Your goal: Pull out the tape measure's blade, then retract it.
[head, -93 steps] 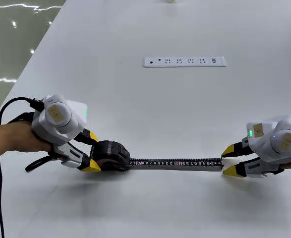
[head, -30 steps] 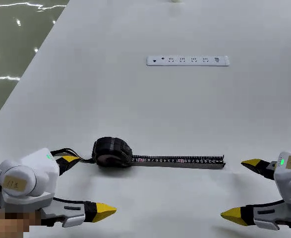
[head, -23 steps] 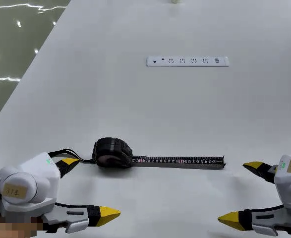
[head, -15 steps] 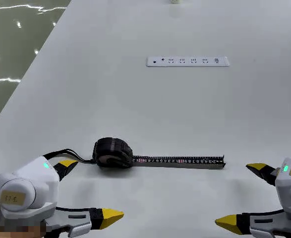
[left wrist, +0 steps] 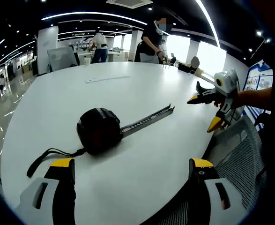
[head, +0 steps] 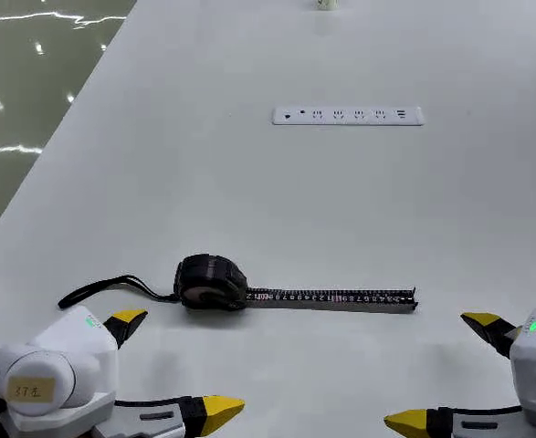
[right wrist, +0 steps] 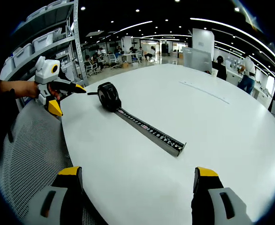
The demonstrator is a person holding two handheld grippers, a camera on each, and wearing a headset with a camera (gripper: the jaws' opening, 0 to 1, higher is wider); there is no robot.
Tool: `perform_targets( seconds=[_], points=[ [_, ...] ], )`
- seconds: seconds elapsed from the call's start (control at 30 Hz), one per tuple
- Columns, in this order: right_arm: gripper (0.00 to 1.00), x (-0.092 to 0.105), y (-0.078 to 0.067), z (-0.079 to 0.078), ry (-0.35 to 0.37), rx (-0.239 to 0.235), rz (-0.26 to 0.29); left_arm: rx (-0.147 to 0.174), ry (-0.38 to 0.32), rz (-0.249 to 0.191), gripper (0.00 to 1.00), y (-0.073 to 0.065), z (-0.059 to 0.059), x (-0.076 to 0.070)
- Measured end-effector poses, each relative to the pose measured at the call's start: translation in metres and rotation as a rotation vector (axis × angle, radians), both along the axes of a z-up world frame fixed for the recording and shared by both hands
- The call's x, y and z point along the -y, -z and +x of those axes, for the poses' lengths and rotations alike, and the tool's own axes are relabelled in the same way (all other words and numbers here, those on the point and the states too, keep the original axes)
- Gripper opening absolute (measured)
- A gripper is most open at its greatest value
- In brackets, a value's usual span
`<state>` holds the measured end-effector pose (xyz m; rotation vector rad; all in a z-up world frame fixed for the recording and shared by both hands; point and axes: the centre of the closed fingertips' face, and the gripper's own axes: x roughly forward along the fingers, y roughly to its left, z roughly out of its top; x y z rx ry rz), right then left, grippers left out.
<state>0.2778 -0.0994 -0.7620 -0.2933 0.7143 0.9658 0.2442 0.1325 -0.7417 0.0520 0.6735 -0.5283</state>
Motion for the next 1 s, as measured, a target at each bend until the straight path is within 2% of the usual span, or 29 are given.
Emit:
perform_targets(
  seconds=[0.13,0.23,0.43,0.7,0.8,0.9,1.0],
  points=[
    [0.99,-0.001,-0.003,-0.001,0.034,0.001,0.013,0.003,-0.038,-0.005,0.99,-0.002,-0.002,0.001],
    [0.99,-0.004,-0.008,-0.004,0.058,0.003,0.036,0.008,-0.052,0.011,0.99,-0.001,-0.004,0.002],
    [0.99,-0.013,-0.012,-0.008,0.091,0.006,0.062,0.020,-0.106,0.007,0.99,-0.006,-0.001,0.001],
    [0.99,-0.015,-0.024,-0.004,0.167,0.034,0.083,0.038,-0.150,0.016,0.99,-0.011,-0.002,0.004],
    [0.99,-0.016,-0.028,-0.002,0.191,0.036,0.096,0.020,-0.155,0.019,0.99,-0.009,-0.003,0.001],
    [0.99,-0.016,-0.029,-0.002,0.198,0.036,0.090,0.022,-0.176,0.010,0.98,-0.016,-0.002,-0.001],
    [0.99,-0.018,-0.032,-0.002,0.204,0.038,0.102,0.040,-0.184,0.009,0.98,-0.023,0.001,0.000]
  ],
)
